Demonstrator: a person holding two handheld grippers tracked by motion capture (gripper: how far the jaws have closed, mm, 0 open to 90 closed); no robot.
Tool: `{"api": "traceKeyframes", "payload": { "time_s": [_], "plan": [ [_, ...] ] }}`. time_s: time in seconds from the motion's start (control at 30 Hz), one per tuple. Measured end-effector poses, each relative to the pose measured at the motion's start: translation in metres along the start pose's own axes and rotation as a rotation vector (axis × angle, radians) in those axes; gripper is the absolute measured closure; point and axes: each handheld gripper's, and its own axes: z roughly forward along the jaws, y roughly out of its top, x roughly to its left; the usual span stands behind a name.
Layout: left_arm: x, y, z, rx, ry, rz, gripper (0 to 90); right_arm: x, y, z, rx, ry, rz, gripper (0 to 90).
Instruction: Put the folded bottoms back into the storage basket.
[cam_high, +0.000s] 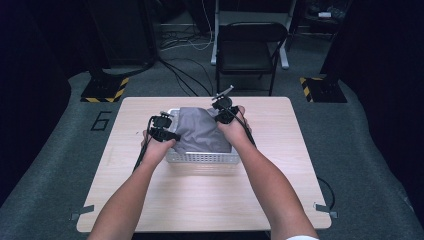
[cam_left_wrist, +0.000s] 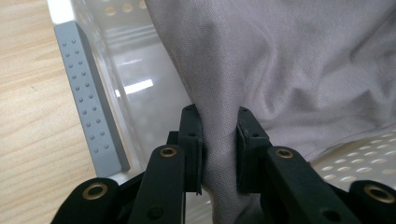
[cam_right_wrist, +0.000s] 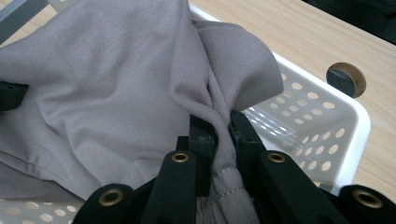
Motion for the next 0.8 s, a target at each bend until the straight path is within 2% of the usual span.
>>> {"api": "traceKeyframes", "payload": {
  "time_s": [0.03,0.13,0.2,0.3,0.33,0.47,0.5,0.53,0.57,0.6,0.73,0.77,0.8],
  "plan": [
    [0.000,0.000,0.000,0.002,0.000,0.004,74.9,-0.001,0.000,0.001,-0.003,0.000,-0.013,81.4],
    [-0.001,-0.002,-0.001,-0.012,-0.001,0.009,69.9,-0.001,0.000,0.004,-0.001,-0.004,-0.008,81.4],
    [0.000,-0.003,-0.002,-0.004,0.002,0.026,64.3,-0.001,0.000,0.006,0.005,-0.007,-0.017,81.4],
    [-0.001,-0.003,-0.006,-0.021,0.001,0.035,56.3,0.000,-0.002,0.010,0.007,-0.009,-0.019,80.5],
    [-0.001,-0.002,-0.008,-0.037,0.007,0.036,55.7,0.000,-0.002,0.012,0.013,-0.016,-0.021,78.2],
    [-0.001,-0.002,-0.017,-0.067,0.006,0.047,52.0,-0.001,-0.005,0.016,0.021,-0.049,-0.020,57.6],
    [0.000,-0.002,-0.020,-0.074,0.008,0.053,51.4,-0.003,-0.006,0.015,0.025,-0.056,-0.034,53.6],
    [0.000,-0.003,-0.022,-0.080,0.008,0.050,50.7,-0.002,-0.006,0.015,0.017,-0.066,-0.022,49.9],
    [0.001,-0.003,-0.024,-0.084,0.012,0.057,50.3,-0.004,-0.006,0.013,0.015,-0.080,-0.037,47.4],
    [0.002,-0.003,-0.026,-0.082,0.011,0.064,49.9,-0.004,-0.006,0.012,0.009,-0.086,-0.029,46.5],
    [0.002,-0.004,-0.031,-0.096,0.003,0.076,49.6,-0.006,-0.008,0.006,-0.001,-0.090,-0.049,45.3],
    [0.002,-0.004,-0.032,-0.097,0.002,0.077,49.4,-0.005,-0.008,0.004,-0.004,-0.091,-0.035,45.3],
    [0.001,-0.004,-0.032,-0.098,0.003,0.079,49.1,-0.007,-0.009,0.003,-0.016,-0.093,-0.062,45.1]
  ]
}}
